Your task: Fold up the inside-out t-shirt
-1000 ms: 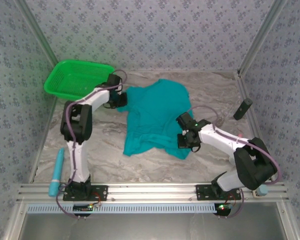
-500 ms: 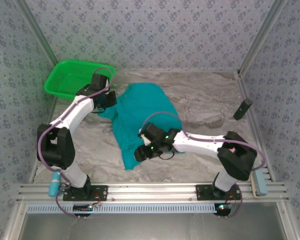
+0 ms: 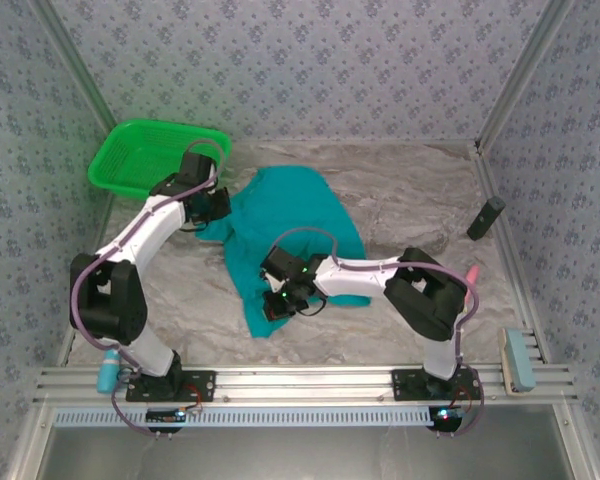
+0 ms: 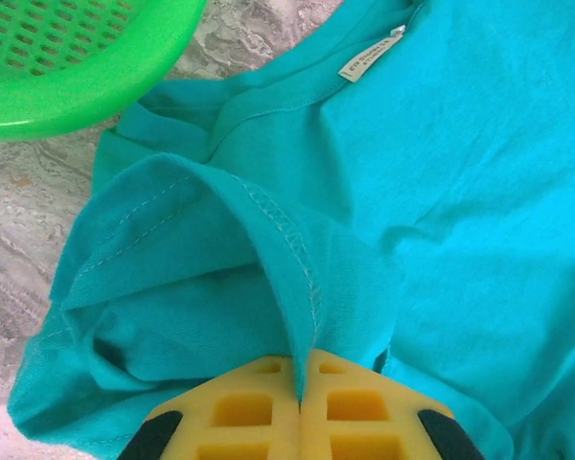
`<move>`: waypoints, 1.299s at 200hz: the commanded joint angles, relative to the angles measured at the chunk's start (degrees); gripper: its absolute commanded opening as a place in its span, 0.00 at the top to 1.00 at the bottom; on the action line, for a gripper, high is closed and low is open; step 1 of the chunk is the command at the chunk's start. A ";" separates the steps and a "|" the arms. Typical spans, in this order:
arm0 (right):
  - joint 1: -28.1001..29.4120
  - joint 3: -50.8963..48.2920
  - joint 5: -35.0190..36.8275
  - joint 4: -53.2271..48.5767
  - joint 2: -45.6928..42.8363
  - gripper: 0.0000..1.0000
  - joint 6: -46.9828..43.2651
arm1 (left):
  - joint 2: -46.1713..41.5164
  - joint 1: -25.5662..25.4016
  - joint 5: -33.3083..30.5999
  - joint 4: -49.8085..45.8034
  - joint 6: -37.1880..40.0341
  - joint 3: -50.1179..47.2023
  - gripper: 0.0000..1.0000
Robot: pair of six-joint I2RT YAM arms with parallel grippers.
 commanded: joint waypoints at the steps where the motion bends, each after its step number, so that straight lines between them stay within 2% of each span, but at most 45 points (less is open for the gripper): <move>1: -0.79 1.66 4.62 -9.49 -6.66 1.00 -2.93 | -2.64 0.44 -0.86 -2.68 1.32 1.59 1.00; 25: -6.17 -1.72 10.11 -19.88 -15.56 1.00 -6.88 | -3.25 0.53 -0.94 -4.72 1.40 4.63 1.00; 42: -12.92 -1.05 15.09 -28.65 -23.38 1.00 -9.07 | -3.74 0.53 -0.65 -8.86 1.18 9.05 1.00; 58: -20.12 2.92 20.76 -32.90 -29.57 1.00 -12.31 | -5.75 0.28 -1.90 -11.11 1.80 13.49 1.00; 72: -25.69 6.82 26.79 -33.77 -33.70 1.00 -14.75 | -8.78 -4.31 -9.31 -11.34 4.90 18.10 1.00; 88: -30.14 11.75 35.02 -33.66 -37.41 1.00 -16.84 | -11.84 -9.69 -14.01 -9.24 8.16 22.49 1.00; 104: -32.03 16.08 42.85 -31.47 -40.88 1.00 -20.07 | -13.67 -12.66 -16.71 -8.96 7.09 27.30 1.00; 113: -31.96 18.31 44.67 -30.78 -42.05 1.00 -22.02 | -13.74 -14.73 -19.60 -10.41 7.60 30.95 1.00; 131: -32.52 21.88 43.87 -29.07 -43.24 1.00 -26.25 | -13.76 -17.75 -23.23 -11.30 9.55 36.29 1.00; 141: -34.30 22.91 41.94 -27.44 -42.81 1.00 -28.69 | -14.02 -18.11 -23.54 -8.27 10.25 36.52 1.00; 157: -41.60 24.76 33.43 -25.60 -39.96 1.00 -29.91 | -12.48 -18.15 -24.97 -1.46 13.42 37.06 1.00; 178: -51.75 30.99 20.51 -25.85 -31.14 1.00 -27.89 | -3.57 -17.52 -27.79 -0.85 17.96 47.24 1.00; 196: -53.69 38.81 22.54 -28.33 -21.61 1.00 -27.54 | 7.32 -15.63 -28.28 -3.48 20.14 59.66 1.00; 212: -54.62 44.41 22.66 -27.21 -14.75 1.00 -27.70 | 18.45 -13.48 -26.10 -7.88 20.48 72.79 1.00; 237: -56.28 53.66 20.72 -24.36 -6.52 1.00 -27.16 | 35.87 -11.05 -19.54 -13.77 21.39 99.24 1.00; 247: -57.14 58.42 17.34 -25.38 -3.88 1.00 -27.04 | 38.88 -10.56 -16.91 -13.15 21.97 102.93 1.00; 260: -58.03 63.94 12.58 -28.20 -1.60 1.00 -27.14 | 38.28 -10.37 -15.76 -11.24 21.61 100.28 1.00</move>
